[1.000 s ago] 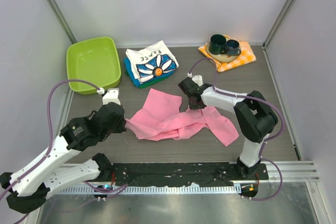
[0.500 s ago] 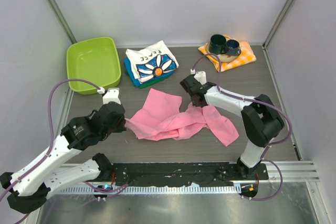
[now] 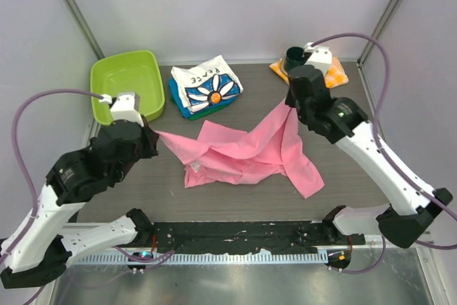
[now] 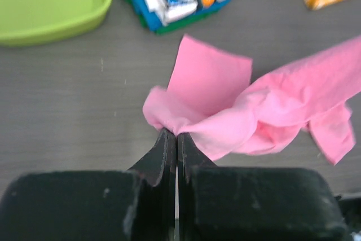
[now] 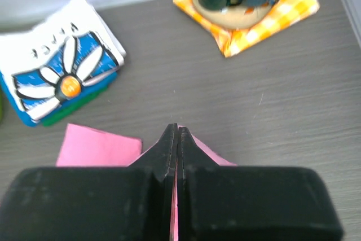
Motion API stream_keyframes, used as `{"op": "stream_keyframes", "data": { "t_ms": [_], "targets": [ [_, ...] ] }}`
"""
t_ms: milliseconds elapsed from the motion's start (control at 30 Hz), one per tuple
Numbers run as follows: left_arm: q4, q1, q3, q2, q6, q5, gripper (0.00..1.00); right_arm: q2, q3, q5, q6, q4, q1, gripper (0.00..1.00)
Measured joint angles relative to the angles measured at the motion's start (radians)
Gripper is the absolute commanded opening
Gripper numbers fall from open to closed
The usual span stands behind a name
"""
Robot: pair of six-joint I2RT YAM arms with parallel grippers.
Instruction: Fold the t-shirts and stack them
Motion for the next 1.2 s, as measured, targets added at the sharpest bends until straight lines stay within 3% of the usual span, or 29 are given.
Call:
{"op": "stream_keyframes", "data": {
  "t_ms": [367,667,900,1200],
  "targets": [
    [0.019,0.002,0.535,0.024,0.14,-0.05,0.0,-0.252,0.404,0.041,-0.056,-0.177,0.0,0.01],
    [0.144,0.002,0.668,-0.095,0.263,0.145,0.0,-0.382,0.758,-0.078,-0.12,-0.192,-0.02,0.01],
    [0.199,0.002,0.747,-0.035,0.325,0.318,0.0,-0.358,0.824,-0.214,-0.154,-0.202,-0.12,0.01],
    [0.259,0.002,0.902,0.085,0.373,0.375,0.0,-0.288,0.896,-0.312,-0.159,-0.217,-0.181,0.01]
  ]
}}
